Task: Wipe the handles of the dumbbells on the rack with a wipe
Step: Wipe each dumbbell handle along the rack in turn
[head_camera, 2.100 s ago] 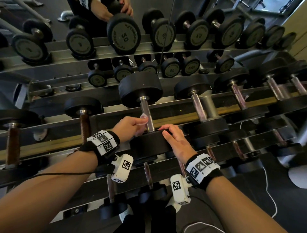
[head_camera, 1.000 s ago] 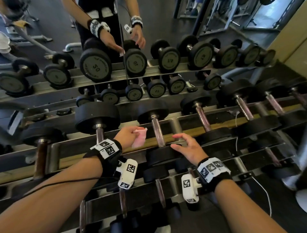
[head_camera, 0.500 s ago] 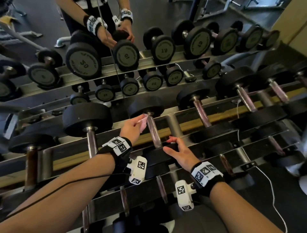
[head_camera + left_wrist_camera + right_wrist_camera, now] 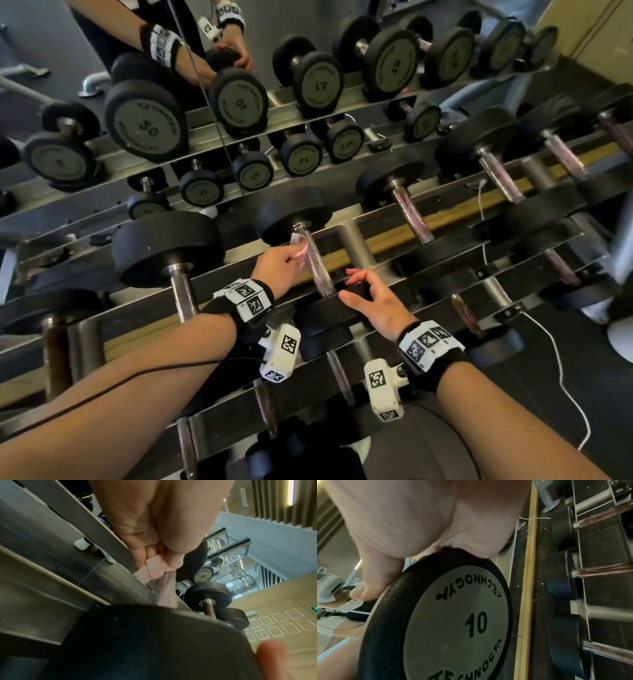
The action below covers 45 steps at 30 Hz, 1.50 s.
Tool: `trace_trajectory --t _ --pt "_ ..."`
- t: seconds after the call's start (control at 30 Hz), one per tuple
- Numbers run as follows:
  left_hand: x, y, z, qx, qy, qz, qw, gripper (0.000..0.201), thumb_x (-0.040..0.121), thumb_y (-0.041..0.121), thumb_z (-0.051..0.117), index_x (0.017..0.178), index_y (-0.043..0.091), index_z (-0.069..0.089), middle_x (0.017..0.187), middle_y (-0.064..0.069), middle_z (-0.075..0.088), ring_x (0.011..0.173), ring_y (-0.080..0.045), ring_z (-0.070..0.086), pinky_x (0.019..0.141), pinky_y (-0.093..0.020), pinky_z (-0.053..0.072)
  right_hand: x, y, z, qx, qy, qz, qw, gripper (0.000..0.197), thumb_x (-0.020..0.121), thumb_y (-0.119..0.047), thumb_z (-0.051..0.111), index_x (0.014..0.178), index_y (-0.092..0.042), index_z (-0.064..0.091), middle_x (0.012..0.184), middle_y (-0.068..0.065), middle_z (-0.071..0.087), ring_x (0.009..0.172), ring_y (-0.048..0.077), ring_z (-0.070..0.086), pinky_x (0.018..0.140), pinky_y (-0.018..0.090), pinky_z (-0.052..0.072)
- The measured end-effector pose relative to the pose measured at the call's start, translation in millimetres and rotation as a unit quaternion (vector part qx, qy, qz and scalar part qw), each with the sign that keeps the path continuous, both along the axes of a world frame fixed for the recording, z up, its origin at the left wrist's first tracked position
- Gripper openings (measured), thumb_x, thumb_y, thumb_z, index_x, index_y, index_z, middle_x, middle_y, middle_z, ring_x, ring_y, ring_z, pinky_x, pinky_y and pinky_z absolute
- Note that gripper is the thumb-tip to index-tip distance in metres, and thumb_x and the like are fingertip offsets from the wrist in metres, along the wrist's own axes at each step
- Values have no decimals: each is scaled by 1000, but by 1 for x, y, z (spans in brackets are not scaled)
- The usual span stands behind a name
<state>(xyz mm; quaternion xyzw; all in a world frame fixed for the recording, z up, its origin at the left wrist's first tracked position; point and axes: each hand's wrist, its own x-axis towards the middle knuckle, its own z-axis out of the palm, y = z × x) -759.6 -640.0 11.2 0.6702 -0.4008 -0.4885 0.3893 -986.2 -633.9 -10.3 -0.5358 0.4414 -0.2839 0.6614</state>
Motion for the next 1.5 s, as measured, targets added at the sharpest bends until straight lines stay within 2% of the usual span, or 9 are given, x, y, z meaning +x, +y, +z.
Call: trace_trajectory --t 0.2,0.33,0.47,0.6,0.77,0.87,0.97,1.03,1.5 --pt "-7 30 19 36 -103 -125 986 25 98 45 55 97 31 76 94 -3 75 94 -17 71 93 -34 54 0 1 1 10 -23 -8 1000 56 64 -52 83 101 -18 58 133 -6 51 95 -5 65 69 16 55" --pt "0 26 33 -20 -29 38 999 23 100 20 55 103 32 73 102 -8 74 102 -24 69 101 -46 50 1 3 5 15 -20 -6 1000 48 67 -47 79 100 -19 57 133 -7 51 95 0 66 69 20 56" --pt "-4 16 32 -13 -80 36 996 21 100 33 53 95 39 72 88 1 72 83 -15 65 90 -35 52 2 4 9 34 -23 -15 999 48 69 -41 77 103 -15 56 133 -7 51 99 9 66 71 24 56" --pt "-23 24 24 22 -106 -5 994 26 101 30 54 119 26 71 111 -12 72 109 -28 66 101 -42 50 2 6 12 17 -7 -19 1000 48 70 -41 75 105 -13 57 131 -8 52 102 6 61 69 17 54" --pt "-23 53 25 56 -89 -108 989 20 99 35 54 106 41 72 102 8 73 100 -9 66 85 -24 50 2 7 16 23 -8 -16 1000 48 72 -39 74 106 -11 56 132 -7 52 106 10 59 66 16 54" --pt "-16 51 28 66 -65 -152 984 20 97 28 60 110 27 75 102 6 75 96 -3 66 89 -24 48 2 7 18 10 11 -10 1000 49 70 -44 73 105 -14 56 132 -9 52 109 10 57 68 15 53" --pt "-4 42 30 62 3 -26 998 18 94 17 64 109 18 75 98 -7 75 88 -13 70 79 -30 55 3 7 19 11 9 -10 1000 47 71 -43 73 104 -14 56 132 -8 52 108 10 58 69 16 54" --pt "1 34 28 43 8 54 998 25 96 15 61 119 18 71 108 -13 72 102 -26 68 94 -43 54 3 7 18 16 -1 -19 1000 39 76 -34 74 103 -13 56 132 -6 52 104 6 59 69 15 53" --pt "-31 42 31 59 -264 -154 950 38 101 17 48 131 38 60 131 -7 60 120 -27 57 109 -36 42 6 9 15 17 -11 -41 999 46 69 -41 76 101 -14 58 131 -6 53 106 10 59 68 17 54"
